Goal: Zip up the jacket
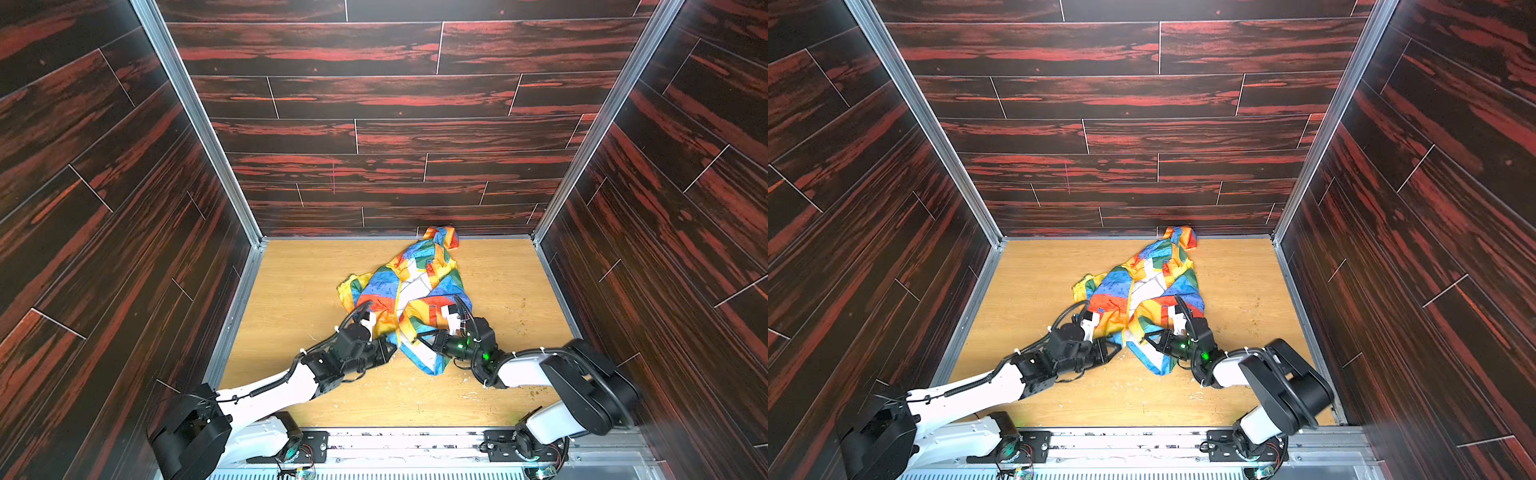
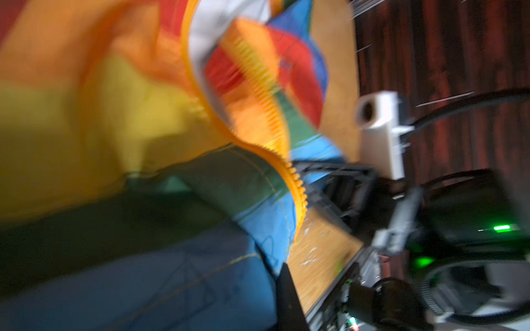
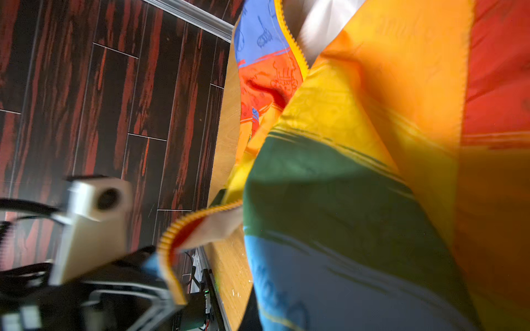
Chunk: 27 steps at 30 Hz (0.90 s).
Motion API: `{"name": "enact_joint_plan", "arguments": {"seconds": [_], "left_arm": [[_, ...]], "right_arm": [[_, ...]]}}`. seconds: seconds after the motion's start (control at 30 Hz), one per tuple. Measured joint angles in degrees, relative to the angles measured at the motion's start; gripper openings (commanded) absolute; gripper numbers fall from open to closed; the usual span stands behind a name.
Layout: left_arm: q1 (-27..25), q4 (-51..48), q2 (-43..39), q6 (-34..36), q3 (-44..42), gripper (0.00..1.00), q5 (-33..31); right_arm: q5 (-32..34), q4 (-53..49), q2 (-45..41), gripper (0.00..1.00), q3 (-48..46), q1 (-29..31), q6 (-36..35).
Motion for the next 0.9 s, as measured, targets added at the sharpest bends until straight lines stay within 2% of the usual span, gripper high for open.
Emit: {"name": "enact_joint_plan", "arguments": {"seconds": [0.13, 0.2, 0.37, 0.5, 0.9], "left_arm": [[0.72, 1.57, 2.36, -0.07, 6.19, 0.0, 3.8], [0.59, 5.62, 5.05, -1.33, 7.13, 0.0, 6.43], [-0.31, 18.36, 12.48, -8.59, -1.44, 0.0, 10.51], [-2.21, 23.17, 17.51, -12.94, -6.36, 0.0, 11.69], [-3.02, 30.47, 15.34, -15.37, -11.28, 0.0, 9.42]], "right_arm": [[0.07, 1.01, 2.8, 0.0, 1.33, 1.05, 0.7], [0.02, 1.64, 3.45, 0.0, 1.81, 1.38, 0.92], [-0.11, 3.19, 4.48, 0.0, 2.47, 1.7, 1.31], [-0.68, 6.38, 7.28, 0.0, 2.73, 2.01, 2.4], [-1.75, 11.06, 12.55, 0.0, 2.75, 3.37, 4.74]]}}
